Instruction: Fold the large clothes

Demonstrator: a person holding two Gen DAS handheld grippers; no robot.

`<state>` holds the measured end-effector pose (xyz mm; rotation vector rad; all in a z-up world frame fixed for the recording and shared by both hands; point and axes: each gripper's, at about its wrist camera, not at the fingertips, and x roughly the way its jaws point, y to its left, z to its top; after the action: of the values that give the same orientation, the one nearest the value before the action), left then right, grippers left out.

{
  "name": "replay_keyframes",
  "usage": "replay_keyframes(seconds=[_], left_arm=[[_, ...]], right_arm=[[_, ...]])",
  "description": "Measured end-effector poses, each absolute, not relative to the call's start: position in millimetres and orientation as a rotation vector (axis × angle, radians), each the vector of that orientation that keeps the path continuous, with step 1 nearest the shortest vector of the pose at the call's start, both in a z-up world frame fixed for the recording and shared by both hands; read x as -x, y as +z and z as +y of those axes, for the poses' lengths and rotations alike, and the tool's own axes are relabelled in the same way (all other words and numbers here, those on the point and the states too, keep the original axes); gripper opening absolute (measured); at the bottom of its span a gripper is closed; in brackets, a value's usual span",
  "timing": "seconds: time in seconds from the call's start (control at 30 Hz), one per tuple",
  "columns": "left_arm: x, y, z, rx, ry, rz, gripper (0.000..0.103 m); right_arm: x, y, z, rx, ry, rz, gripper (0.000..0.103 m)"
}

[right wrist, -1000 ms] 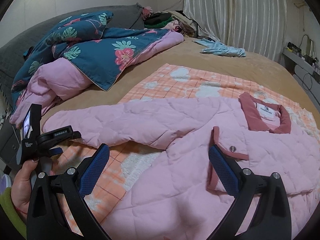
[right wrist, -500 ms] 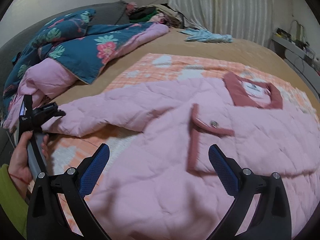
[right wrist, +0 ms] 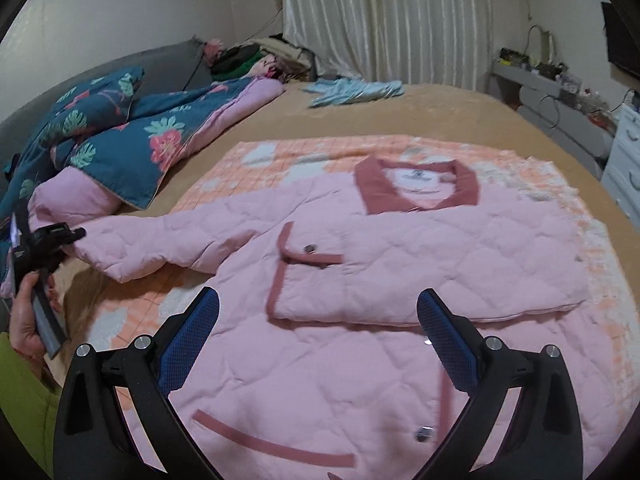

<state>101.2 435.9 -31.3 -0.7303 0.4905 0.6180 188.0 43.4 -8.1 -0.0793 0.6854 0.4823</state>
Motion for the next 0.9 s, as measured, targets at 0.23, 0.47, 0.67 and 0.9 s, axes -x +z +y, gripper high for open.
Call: replay_keyframes(seconds=[0.23,0.47,0.67,0.9], left_arm=[[-104,9,366,0.595,0.495,0.463,0.013],[-119,28,315,0.488,0.420,0.501,0.013],[-124,46,291,0.446,0.391,0.490,0.012],[-131,70,265,0.405,0.365,0.480,0.012]], right_arm=[[-181,6,4,0.043,0.439,0.653,0.099],[-173,16,-23,0.007,0.420,0.616,0.099],[-164,25,-45,-0.007,0.394,0.585,0.099],[-160,31,-66,-0.048,0.371,0.568,0.099]])
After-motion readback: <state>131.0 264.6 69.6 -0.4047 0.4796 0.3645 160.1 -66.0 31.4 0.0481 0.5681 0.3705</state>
